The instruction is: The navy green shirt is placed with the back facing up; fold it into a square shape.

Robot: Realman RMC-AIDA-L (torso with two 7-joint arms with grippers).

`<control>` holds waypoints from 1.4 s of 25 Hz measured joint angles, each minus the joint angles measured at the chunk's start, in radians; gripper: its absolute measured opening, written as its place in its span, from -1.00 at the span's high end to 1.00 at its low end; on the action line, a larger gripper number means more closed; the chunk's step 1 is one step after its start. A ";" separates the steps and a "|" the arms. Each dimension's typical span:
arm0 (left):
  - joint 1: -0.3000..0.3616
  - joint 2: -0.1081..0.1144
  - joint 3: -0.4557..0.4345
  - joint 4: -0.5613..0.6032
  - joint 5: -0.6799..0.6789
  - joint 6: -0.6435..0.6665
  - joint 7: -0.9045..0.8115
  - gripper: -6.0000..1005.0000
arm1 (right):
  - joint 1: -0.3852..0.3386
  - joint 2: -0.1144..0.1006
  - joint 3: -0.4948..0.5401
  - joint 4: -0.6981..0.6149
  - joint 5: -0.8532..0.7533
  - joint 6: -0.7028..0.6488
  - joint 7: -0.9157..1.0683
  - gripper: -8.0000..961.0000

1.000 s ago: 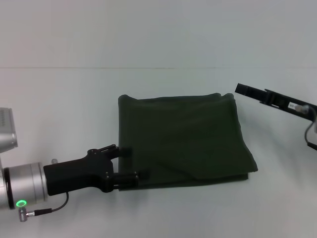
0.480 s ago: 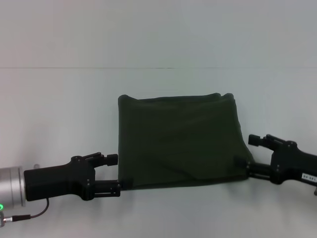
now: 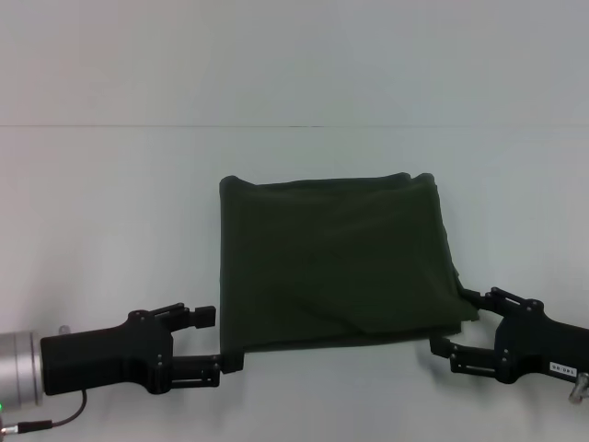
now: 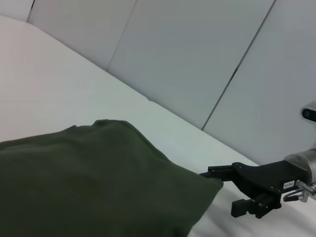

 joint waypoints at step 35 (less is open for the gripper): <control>0.040 -0.006 -0.046 0.001 0.068 -0.053 0.115 -0.87 | -0.106 -0.007 0.080 -0.023 0.001 -0.156 -0.203 -0.97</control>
